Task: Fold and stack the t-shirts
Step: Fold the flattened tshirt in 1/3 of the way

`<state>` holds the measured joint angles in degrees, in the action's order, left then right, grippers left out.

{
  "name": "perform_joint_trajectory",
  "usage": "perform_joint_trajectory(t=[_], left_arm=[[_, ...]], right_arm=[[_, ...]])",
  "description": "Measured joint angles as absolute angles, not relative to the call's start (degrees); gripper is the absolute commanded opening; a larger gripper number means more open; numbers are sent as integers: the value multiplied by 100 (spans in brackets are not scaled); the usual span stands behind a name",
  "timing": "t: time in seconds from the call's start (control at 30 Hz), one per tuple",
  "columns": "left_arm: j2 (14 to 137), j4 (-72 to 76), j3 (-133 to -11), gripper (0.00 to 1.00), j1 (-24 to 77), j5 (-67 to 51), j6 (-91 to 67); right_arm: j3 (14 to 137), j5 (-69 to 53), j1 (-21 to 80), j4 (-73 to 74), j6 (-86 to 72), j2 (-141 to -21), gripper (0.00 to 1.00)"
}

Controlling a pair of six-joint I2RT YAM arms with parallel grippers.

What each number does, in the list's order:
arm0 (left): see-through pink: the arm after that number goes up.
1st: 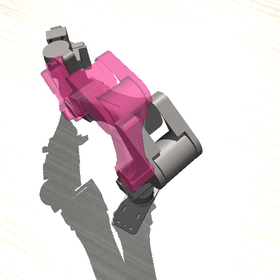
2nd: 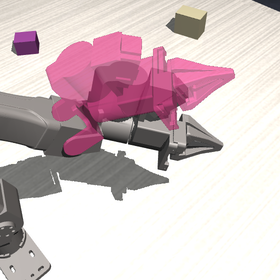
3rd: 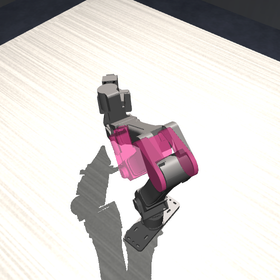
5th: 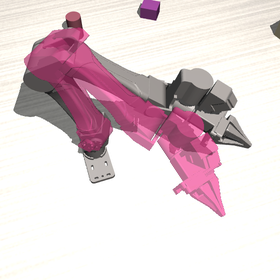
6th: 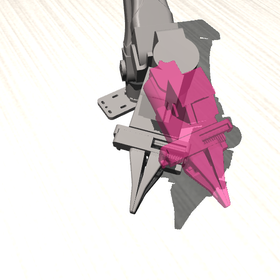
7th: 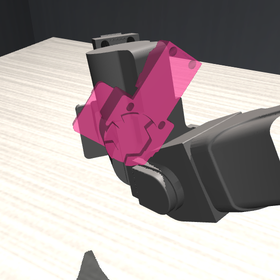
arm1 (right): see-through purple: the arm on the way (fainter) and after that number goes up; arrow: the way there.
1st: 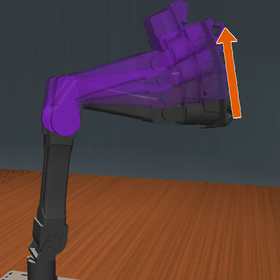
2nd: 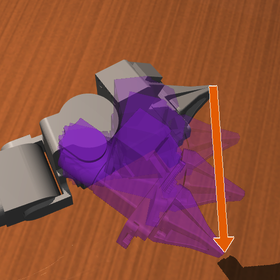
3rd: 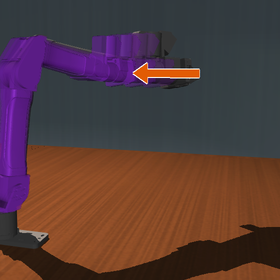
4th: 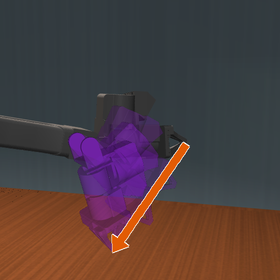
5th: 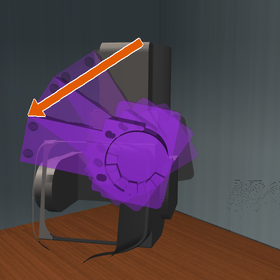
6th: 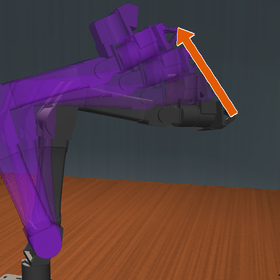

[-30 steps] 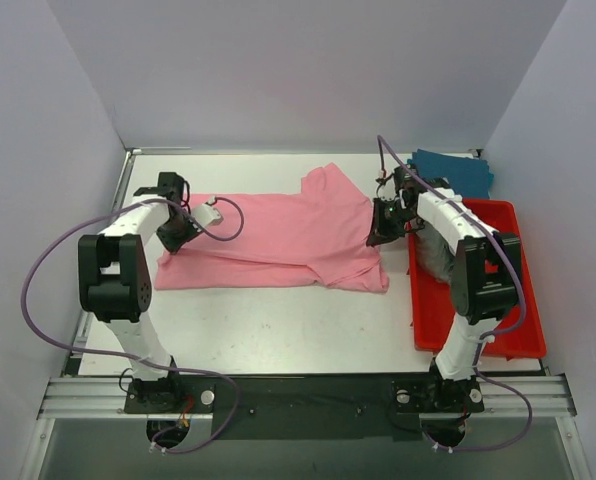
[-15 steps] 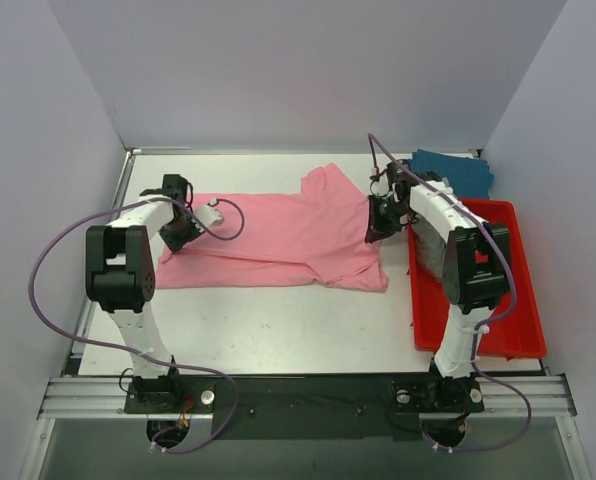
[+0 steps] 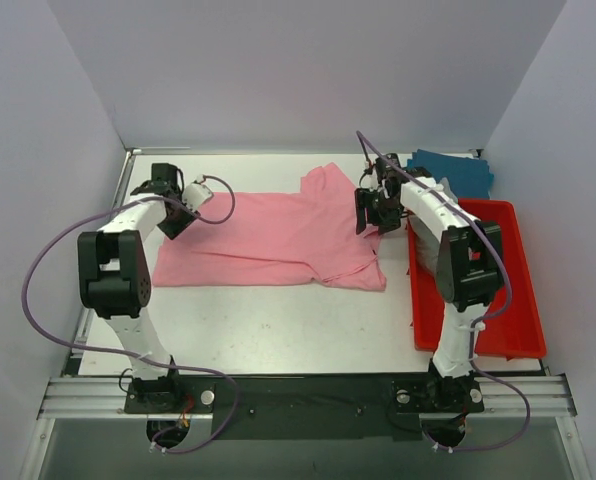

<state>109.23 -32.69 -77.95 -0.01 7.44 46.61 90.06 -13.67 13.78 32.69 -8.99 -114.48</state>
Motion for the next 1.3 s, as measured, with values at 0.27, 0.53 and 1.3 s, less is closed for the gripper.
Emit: perform_joint_trajectory(t=[0.27, 0.53, 1.3], left_arm=[[9933, -3677, -7437, 55, -272, -200, 5304], [9402, -4438, -5979, 67, -204, -578, 6711], [9100, -4737, -5398, 0, -294, -47, 7373]], right_arm=[[7437, -731, 1785, 3135, -1509, -9389, 61], [6080, -628, 1804, 3140, -2045, -9319, 58], [5269, -1114, 1697, 3529, -2272, -8530, 0]])
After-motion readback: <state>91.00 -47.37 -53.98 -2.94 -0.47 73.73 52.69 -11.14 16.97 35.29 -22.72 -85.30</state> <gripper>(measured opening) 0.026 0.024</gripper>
